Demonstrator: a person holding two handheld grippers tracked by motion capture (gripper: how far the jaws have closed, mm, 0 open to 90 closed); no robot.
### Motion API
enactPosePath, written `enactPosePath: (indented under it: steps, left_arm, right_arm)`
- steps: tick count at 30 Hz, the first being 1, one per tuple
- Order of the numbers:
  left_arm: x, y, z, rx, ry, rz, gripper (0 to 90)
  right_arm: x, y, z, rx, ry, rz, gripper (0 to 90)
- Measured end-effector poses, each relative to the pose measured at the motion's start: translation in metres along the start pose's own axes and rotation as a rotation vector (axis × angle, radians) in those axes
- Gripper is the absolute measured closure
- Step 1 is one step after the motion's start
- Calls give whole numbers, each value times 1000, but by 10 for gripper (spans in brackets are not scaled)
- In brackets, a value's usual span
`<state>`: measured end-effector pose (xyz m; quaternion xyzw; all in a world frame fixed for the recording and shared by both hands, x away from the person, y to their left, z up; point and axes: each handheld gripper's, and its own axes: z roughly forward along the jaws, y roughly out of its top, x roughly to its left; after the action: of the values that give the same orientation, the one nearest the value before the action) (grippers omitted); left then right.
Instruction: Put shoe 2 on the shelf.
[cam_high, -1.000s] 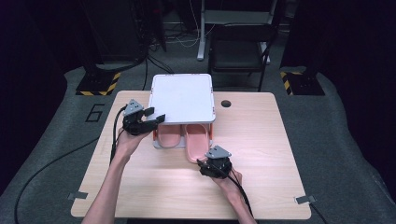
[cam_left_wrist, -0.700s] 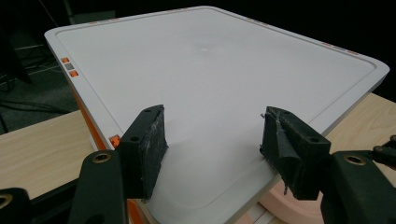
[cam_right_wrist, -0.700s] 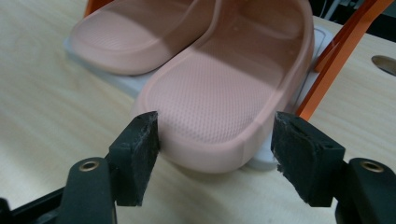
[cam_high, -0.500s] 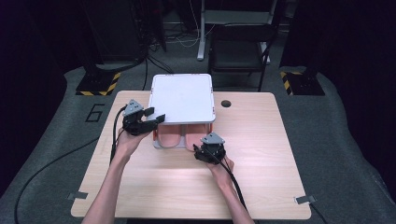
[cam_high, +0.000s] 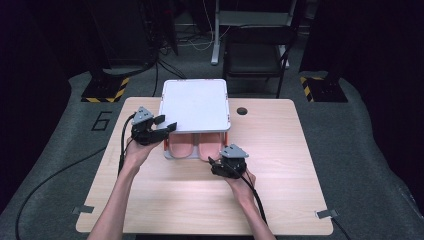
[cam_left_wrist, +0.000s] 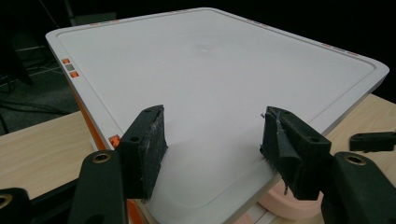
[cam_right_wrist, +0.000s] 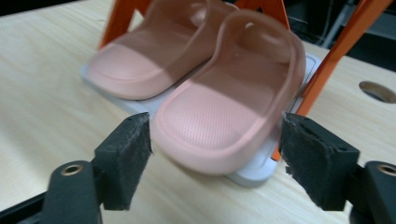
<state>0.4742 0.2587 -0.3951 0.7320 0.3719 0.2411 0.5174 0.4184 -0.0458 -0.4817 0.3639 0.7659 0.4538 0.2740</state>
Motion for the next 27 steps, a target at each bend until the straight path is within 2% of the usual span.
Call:
enactPosePath:
  steps: [3,5,7,10,12,17,19,21,23,25,27]
  left_arm:
    - [1,0,-2,4,-2,1,374]
    - [0,-1,-3,-18,20,-10,311]
    - [-1,-3,-9,-39,39,-3,243]
    - [-1,-7,-23,-85,40,-7,212]
    - [-1,-11,-35,-102,36,-8,200]
    - [-3,-29,-64,-113,36,-1,189]
    - [-4,-39,-77,-98,57,22,186]
    - [-5,-47,-86,-105,66,13,186]
    - [-5,-56,-96,-116,77,-6,186]
    - [-5,-65,-103,-108,96,9,186]
    - [-3,-74,-107,-108,95,-1,186]
  right_arm:
    - [-10,-2,-23,-48,31,15,210]
    - [-20,-4,-40,-75,55,28,195]
    - [-30,-4,-56,-106,70,73,175]
    - [-47,-7,-76,-120,85,114,149]
    - [-57,-9,-87,-134,75,144,147]
    - [-79,-20,-109,-145,5,168,146]
    - [-88,-25,-118,-159,-23,194,146]
    - [-95,-29,-125,-171,-48,207,146]
    - [-100,-32,-130,-177,-66,212,146]
    - [-106,-36,-135,-183,-86,209,146]
    - [-109,-38,-137,-176,-97,206,146]
